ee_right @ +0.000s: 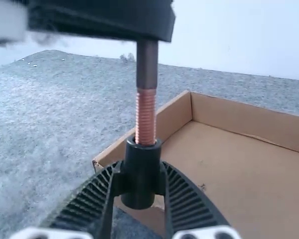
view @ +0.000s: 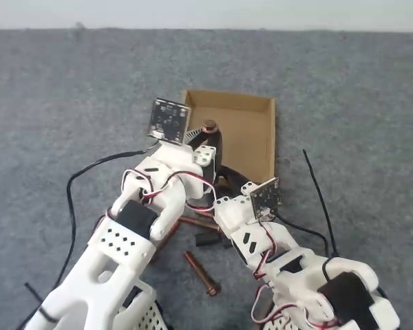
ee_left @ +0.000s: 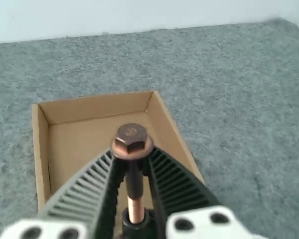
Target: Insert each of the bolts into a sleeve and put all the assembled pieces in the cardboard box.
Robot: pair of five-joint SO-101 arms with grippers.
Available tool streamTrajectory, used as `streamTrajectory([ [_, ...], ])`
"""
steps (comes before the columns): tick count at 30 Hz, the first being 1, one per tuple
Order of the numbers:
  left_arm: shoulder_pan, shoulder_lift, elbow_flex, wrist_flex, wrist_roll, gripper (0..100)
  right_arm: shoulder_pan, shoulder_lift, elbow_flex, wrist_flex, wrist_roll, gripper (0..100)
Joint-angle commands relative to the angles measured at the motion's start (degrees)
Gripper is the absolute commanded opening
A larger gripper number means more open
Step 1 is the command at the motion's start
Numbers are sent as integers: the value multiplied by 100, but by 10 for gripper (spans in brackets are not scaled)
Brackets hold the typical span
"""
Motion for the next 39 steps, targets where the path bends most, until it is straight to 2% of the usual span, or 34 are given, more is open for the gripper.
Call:
streamTrajectory([
  [1,18,-264,-84,-18,-35,12,-13,-233,105,13,141,6],
  [8,9,-185,-119,9,-44,12,-13,-233,105,-13,642,6],
  [12,0,527,-453,44,-246,12,-13,-233,105,-13,651,6],
  [16,-88,1169,-910,431,-440,12,-4,-259,105,-22,659,6],
  [27,-70,800,-541,501,-563,12,180,-295,105,-22,624,6],
  [35,-70,747,470,-624,-563,12,242,-295,97,-31,624,6],
  [39,-62,747,505,-624,-563,12,242,-295,97,-31,624,6],
])
